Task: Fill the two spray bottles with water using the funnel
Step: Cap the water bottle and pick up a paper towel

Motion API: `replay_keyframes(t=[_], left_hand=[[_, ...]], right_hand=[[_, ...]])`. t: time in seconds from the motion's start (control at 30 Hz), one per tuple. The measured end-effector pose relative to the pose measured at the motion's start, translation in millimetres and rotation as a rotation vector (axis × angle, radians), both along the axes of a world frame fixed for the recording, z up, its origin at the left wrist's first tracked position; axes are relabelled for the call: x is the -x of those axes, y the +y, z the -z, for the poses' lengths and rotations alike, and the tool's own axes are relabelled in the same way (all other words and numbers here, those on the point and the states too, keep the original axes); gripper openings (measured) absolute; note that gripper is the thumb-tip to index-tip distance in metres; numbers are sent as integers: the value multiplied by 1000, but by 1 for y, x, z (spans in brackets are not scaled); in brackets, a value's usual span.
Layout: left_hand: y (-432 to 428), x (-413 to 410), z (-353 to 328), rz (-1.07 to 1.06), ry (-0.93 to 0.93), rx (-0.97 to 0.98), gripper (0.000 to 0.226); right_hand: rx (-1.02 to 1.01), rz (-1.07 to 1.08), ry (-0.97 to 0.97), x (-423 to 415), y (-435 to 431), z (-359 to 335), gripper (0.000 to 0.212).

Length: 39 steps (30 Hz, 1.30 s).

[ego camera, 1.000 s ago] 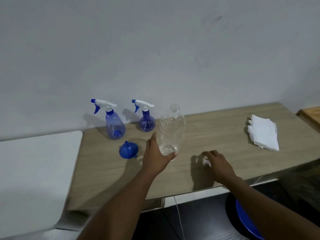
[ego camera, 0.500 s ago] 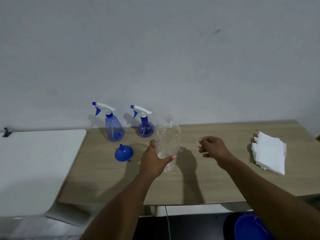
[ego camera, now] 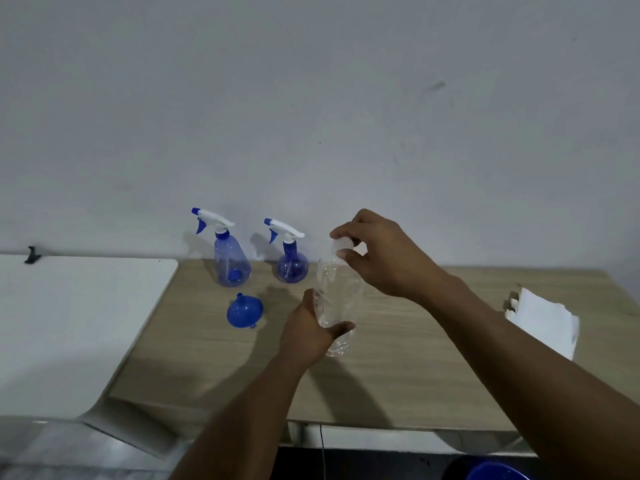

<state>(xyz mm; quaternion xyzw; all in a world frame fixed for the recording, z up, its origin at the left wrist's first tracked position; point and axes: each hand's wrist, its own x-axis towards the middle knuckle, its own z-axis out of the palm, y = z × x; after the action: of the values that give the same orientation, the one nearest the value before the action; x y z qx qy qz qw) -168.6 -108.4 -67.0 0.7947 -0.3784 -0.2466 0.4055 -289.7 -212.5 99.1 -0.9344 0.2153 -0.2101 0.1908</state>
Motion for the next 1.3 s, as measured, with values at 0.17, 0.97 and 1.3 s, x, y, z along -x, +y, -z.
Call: replay_keyframes(t=[0.17, 0.97, 1.3], left_hand=[[-2, -2, 0, 24, 2, -9, 91], [-9, -30, -4, 267, -135, -31, 76], [-15, -43, -1, 351, -121, -122, 83]], right_hand=[[54, 64, 110, -7, -5, -7, 34], [-269, 482, -342, -36, 20, 52, 49], [-193, 593, -467, -52, 45, 60, 40]])
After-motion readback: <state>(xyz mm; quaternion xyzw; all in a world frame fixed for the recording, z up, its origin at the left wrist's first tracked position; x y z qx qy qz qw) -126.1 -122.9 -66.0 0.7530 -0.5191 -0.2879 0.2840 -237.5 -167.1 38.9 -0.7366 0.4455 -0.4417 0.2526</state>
